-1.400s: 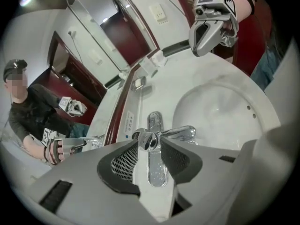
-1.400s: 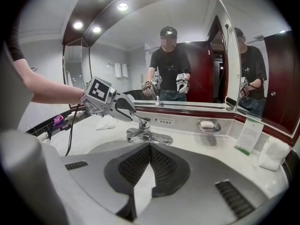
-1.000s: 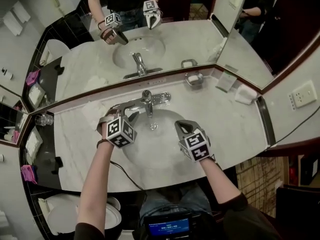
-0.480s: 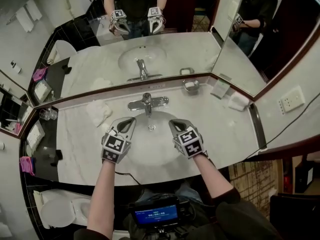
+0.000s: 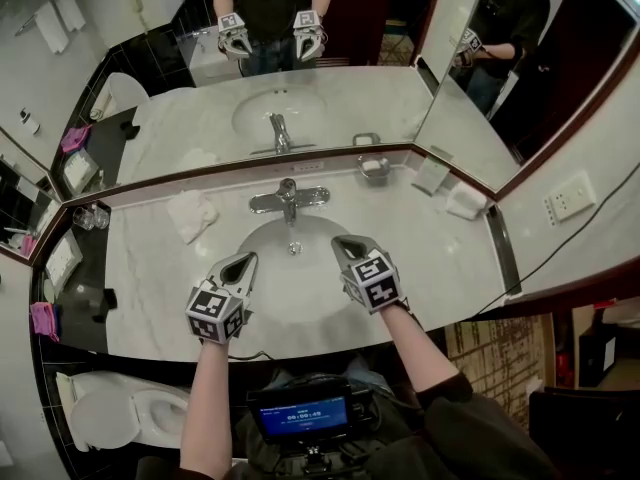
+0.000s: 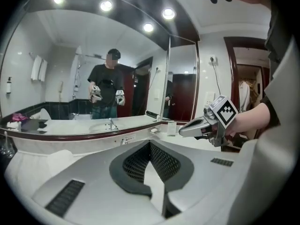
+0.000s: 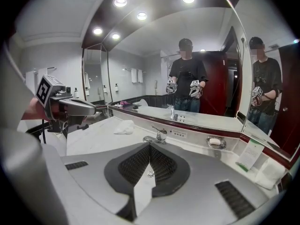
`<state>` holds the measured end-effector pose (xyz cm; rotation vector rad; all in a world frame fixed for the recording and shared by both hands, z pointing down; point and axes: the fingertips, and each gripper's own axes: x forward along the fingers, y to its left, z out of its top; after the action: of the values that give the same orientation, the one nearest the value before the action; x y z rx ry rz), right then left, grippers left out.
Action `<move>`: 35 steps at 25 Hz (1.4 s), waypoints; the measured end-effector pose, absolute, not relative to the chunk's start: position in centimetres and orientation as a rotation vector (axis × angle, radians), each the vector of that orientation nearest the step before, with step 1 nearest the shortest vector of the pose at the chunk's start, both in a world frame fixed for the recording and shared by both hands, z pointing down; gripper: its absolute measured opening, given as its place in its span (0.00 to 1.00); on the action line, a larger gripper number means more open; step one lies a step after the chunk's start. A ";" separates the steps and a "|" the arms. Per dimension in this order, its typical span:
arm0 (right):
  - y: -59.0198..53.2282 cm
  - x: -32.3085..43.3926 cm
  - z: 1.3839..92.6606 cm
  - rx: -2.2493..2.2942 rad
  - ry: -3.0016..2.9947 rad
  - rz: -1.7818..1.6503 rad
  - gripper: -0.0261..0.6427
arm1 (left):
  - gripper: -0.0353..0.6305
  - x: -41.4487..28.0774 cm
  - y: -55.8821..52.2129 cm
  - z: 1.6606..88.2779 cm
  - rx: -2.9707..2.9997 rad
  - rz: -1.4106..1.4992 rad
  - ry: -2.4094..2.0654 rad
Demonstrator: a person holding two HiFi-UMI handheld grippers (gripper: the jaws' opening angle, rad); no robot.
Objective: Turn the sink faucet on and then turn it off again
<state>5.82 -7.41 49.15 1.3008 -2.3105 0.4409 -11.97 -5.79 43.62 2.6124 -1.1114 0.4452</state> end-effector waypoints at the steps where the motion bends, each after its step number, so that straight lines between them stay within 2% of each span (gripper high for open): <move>1: -7.2 5.8 49.1 1.304 -2.310 0.443 0.07 | 0.05 -12.1 -5.4 43.7 2.603 0.430 -1.107; 21: -6.8 6.3 49.4 1.308 -2.297 0.447 0.07 | 0.06 -11.5 -6.0 44.6 2.640 0.482 -1.144; 30: -8.7 6.9 50.1 1.319 -2.280 0.450 0.07 | 0.22 -8.4 -9.7 46.3 2.774 0.720 -1.067; 35: -10.1 6.1 50.9 1.307 -2.279 0.455 0.07 | 0.27 -7.3 -12.9 48.4 2.828 0.866 -1.006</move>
<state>6.11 -10.11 50.89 1.3074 -2.2793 0.4549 -7.25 -12.90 48.36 2.8278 -1.0056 0.8657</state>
